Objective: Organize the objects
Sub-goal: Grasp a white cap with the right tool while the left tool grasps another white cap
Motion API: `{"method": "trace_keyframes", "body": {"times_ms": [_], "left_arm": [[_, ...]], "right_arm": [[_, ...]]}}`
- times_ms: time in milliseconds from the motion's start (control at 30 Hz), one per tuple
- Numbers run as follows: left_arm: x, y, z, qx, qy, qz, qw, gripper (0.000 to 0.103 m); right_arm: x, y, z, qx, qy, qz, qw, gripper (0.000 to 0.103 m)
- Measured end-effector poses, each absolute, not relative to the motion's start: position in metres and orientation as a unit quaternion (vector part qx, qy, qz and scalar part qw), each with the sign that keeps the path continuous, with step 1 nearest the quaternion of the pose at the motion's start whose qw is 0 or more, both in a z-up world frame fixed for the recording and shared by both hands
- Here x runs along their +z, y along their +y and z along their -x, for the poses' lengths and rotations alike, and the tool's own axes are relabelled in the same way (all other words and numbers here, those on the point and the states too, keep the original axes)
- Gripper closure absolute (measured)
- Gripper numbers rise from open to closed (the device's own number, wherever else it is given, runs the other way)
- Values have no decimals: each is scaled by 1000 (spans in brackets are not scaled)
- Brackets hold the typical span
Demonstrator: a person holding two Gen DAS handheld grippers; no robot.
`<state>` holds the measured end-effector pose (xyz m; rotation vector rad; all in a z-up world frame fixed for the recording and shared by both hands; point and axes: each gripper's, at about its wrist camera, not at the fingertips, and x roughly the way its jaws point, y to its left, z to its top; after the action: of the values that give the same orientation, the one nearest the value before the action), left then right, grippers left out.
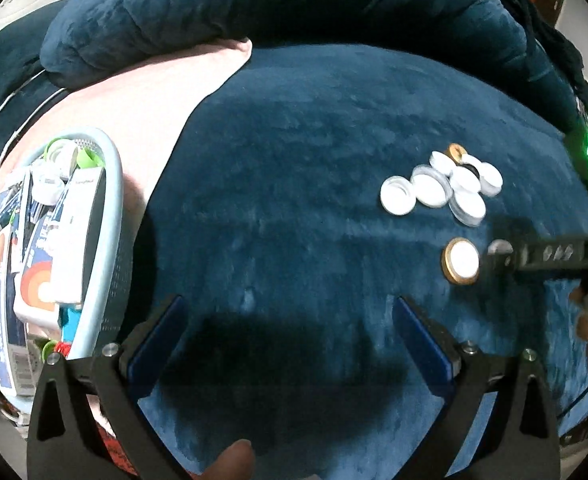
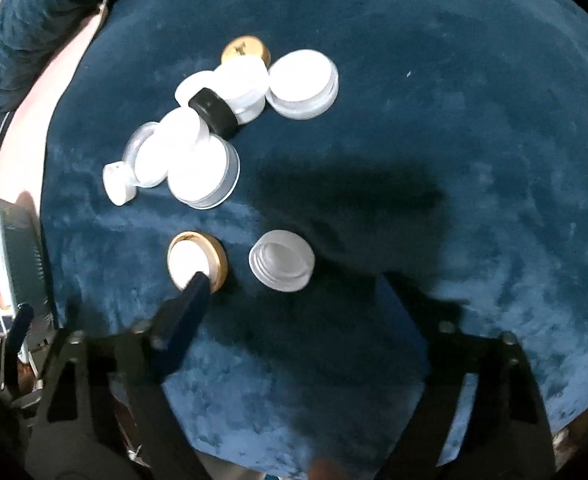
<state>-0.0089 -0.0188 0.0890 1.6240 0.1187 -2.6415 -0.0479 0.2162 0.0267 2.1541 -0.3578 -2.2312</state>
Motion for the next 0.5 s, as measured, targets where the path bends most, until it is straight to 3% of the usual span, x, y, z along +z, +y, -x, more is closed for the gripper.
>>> {"method": "trace_keyframes", "body": {"times_ms": [67, 133, 500], "left_arm": [[89, -20, 15, -852, 45, -521, 18, 1], [90, -21, 21, -853, 45, -520, 14, 1], [74, 31, 80, -860, 1, -508, -45, 8]], "right_arm": [[20, 214, 50, -710, -118, -694, 10, 53], [22, 215, 51, -713, -115, -692, 3, 70], [37, 235, 50, -710, -172, -683, 24, 70]]}}
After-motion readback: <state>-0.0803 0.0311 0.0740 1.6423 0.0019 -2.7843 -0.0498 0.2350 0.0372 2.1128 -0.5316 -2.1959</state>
